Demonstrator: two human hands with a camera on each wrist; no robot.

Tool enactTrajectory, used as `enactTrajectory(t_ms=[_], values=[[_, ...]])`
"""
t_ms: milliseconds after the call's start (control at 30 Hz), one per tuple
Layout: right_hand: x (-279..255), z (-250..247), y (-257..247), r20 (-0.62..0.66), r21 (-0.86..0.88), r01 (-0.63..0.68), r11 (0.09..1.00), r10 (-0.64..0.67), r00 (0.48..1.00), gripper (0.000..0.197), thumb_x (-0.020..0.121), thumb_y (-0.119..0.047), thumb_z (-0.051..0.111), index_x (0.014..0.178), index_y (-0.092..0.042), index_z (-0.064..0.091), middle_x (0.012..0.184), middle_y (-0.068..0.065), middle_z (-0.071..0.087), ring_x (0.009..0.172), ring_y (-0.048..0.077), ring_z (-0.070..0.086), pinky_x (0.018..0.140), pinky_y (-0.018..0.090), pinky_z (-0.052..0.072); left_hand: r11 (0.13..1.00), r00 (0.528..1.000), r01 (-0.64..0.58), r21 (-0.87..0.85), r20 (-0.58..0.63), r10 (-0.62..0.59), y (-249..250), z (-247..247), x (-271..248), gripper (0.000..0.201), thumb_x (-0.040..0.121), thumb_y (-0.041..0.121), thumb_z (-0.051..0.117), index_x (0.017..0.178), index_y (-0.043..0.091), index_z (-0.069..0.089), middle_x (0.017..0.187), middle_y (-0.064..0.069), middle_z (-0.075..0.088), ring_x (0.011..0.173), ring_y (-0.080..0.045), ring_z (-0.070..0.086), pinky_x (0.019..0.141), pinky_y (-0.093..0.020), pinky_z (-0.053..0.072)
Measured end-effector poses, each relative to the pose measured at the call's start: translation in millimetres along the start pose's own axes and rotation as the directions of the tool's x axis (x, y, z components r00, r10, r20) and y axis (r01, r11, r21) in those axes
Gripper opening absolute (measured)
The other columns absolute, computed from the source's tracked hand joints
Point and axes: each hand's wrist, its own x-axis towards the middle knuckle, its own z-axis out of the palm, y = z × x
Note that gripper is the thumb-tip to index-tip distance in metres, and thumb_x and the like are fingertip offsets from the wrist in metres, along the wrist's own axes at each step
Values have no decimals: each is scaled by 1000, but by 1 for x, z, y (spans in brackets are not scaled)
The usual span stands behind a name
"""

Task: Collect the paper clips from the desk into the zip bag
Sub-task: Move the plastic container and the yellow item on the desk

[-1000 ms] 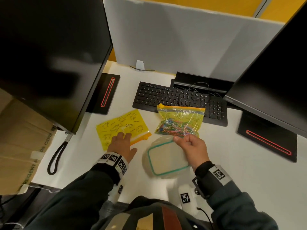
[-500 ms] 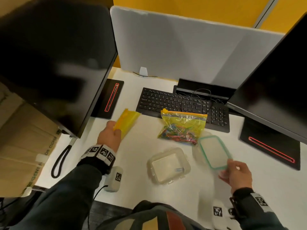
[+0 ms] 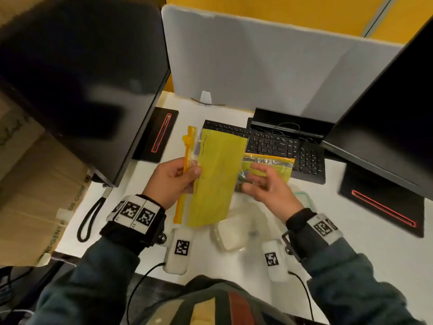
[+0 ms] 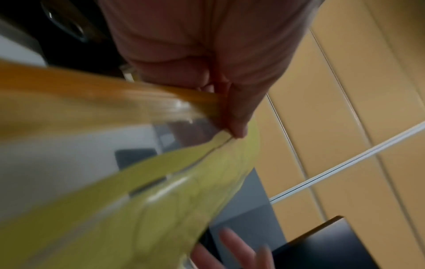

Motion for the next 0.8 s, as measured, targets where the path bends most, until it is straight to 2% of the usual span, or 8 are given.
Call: enactTrajectory(t_ms=[167,267,367,433,500,600,700,800], values=[[11,8,-17,-52,222,52,974,-42,998,60,75,6,68,121,-24,44,105,9,70,84,20,71,76,39,59,995,994,-28,100,-107,39,-5,11,-1,51,83,9,63,127,25,44,76,-1,71,68,-11,67,66,-22,50],[4,-6,-18,-96,263,148,953,-127,987,82,76,15,63,136,-32,32,94,10,73,75,21,72,64,32,59,975,977,-65,213,-185,105,-9,14,-4,71,85,9,57,136,46,24,75,0,71,72,-4,66,73,-10,48],[-6,-12,-19,58,194,220,956,-235,970,99,74,19,63,140,-44,23,127,1,60,95,16,69,75,28,58,973,964,-156,171,-188,188,-7,22,-2,45,87,-1,48,116,32,58,77,4,67,72,2,64,70,-10,50],[-11,-11,-16,109,22,248,968,-249,962,91,71,18,66,137,-38,35,140,-10,46,119,11,55,97,34,51,968,966,-186,171,-146,212,-5,29,0,35,88,-1,47,100,25,66,88,7,66,79,5,62,75,-11,50],[-10,-13,-9,-17,-113,233,966,-237,971,74,71,13,69,128,-30,49,137,-8,50,125,2,46,107,28,41,981,989,-146,126,-11,148,-4,38,0,34,87,2,53,111,25,62,98,7,63,82,7,61,75,-8,49],[-11,-21,1,-201,-78,157,985,-170,965,63,71,7,73,122,-26,56,134,-2,54,119,5,50,87,8,45,978,989,-88,190,130,63,-10,46,2,54,79,0,64,125,26,53,97,3,62,92,-9,61,84,-20,50],[-16,-29,11,-262,-119,123,985,-151,953,44,70,-5,77,104,-30,66,114,-5,65,83,-6,59,79,21,47,955,987,-128,266,133,96,-13,51,5,50,75,-2,67,117,25,60,78,6,60,79,-6,58,82,-19,48],[-21,-32,16,-363,-152,106,983,-155,919,26,71,-7,76,78,-31,70,85,-6,70,74,9,61,78,29,49,889,975,-220,401,97,198,-15,56,10,32,75,5,69,102,22,69,73,12,56,64,3,51,68,-3,40]])
